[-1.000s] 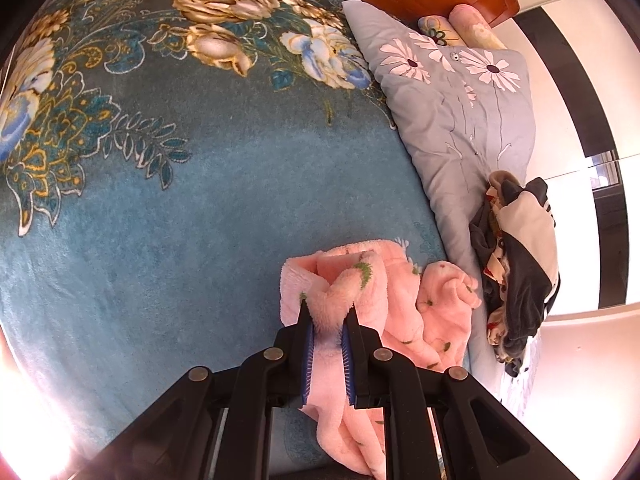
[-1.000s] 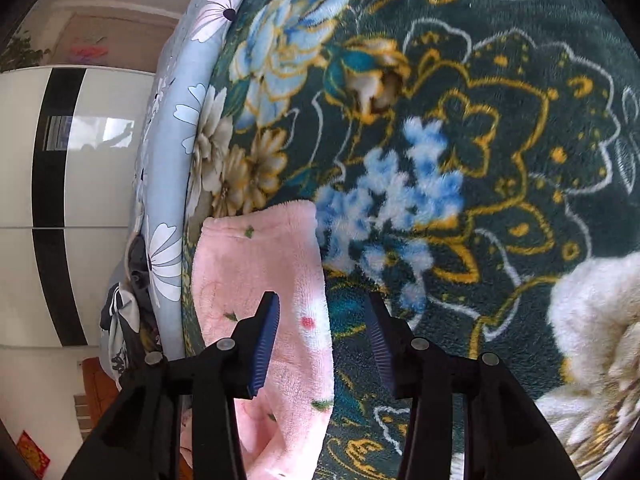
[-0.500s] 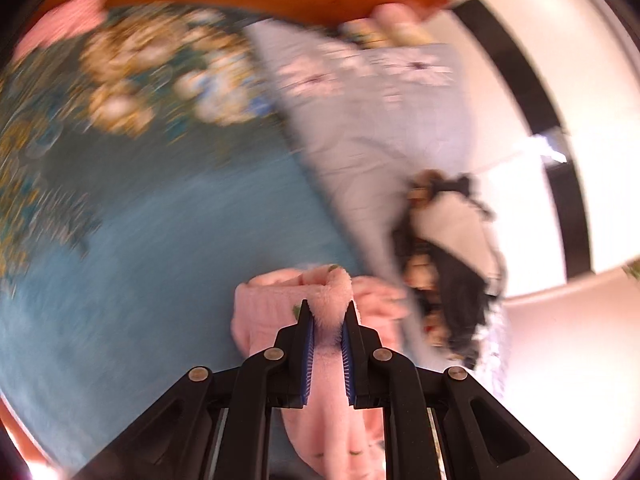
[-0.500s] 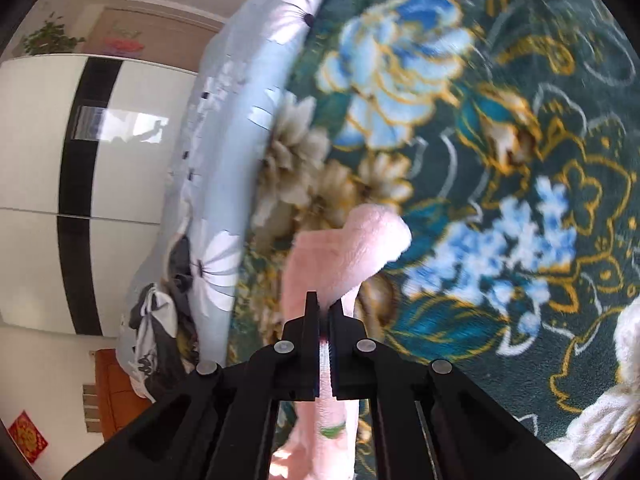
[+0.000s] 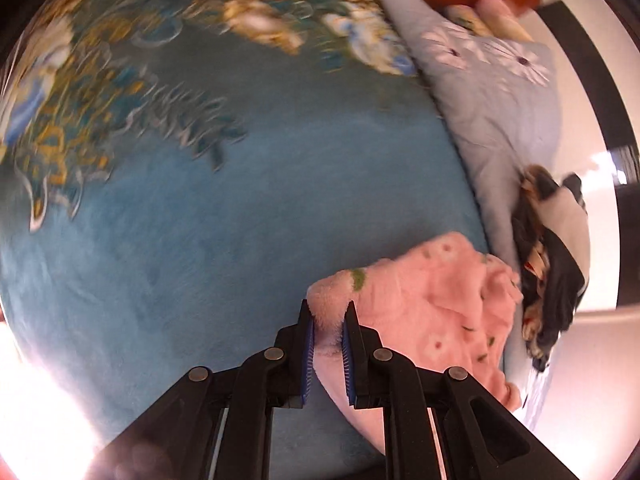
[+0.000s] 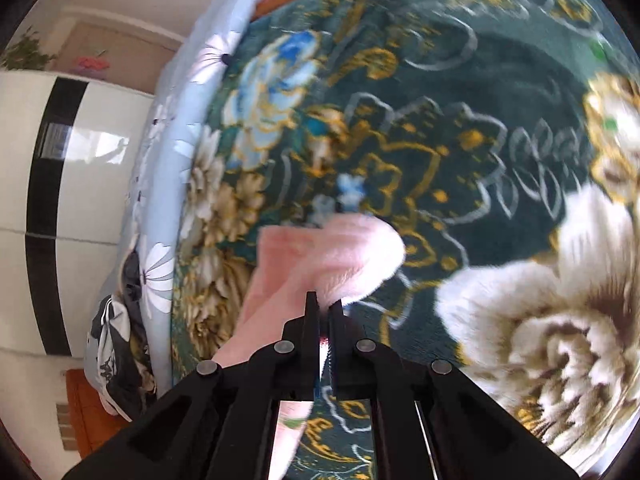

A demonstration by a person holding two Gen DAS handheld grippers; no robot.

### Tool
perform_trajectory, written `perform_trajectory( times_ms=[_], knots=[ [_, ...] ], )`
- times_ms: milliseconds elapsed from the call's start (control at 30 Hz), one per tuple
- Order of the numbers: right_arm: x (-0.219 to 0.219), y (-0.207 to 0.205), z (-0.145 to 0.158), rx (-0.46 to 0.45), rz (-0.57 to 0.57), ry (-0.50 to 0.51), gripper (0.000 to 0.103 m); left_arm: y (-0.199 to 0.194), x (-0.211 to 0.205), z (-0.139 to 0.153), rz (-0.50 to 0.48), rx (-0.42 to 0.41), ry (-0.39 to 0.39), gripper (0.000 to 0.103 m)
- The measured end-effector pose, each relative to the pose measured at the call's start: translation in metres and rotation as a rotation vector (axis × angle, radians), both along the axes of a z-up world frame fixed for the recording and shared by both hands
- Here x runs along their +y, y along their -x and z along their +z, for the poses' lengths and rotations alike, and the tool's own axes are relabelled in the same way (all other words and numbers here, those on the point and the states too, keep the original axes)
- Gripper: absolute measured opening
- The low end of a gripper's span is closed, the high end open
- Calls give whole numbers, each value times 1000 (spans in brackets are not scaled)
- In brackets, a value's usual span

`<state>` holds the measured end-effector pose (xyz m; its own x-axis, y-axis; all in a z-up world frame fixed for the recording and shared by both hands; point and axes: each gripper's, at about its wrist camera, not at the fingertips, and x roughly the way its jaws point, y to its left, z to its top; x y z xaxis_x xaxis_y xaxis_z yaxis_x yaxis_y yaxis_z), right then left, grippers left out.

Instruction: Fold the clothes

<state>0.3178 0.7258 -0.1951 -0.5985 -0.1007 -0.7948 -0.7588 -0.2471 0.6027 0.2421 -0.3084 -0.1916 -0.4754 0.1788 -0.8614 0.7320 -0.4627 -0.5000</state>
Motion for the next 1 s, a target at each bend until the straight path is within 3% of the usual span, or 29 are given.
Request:
perform_trajectory(
  times_ms=[67, 200, 333, 500, 633, 733, 867, 1000],
  knots=[
    [1, -9, -11, -28, -15, 13, 3, 2, 1, 1, -16, 4, 19, 13],
    [1, -6, -1, -33, 3, -17, 3, 8, 4, 8, -49, 25, 45, 13],
    [1, -3, 2, -59, 36, -39, 3, 8, 7, 3, -91, -15, 68, 15],
    [1, -7, 3, -74, 62, -42, 6, -11, -4, -9, -64, 14, -32, 24],
    [5, -3, 24, -135, 85, -130, 21, -27, -18, -2, -31, 22, -8, 40],
    [4, 8, 50, -146, 114, -215, 25, -17, -22, 11, -60, 33, 53, 42],
    [-40, 73, 81, -84, 286, -281, 35, 27, -9, 21, -128, 99, 70, 48],
    [-144, 175, 89, -2, 560, -269, 37, 87, 16, 18, -235, 142, 53, 54]
  ],
)
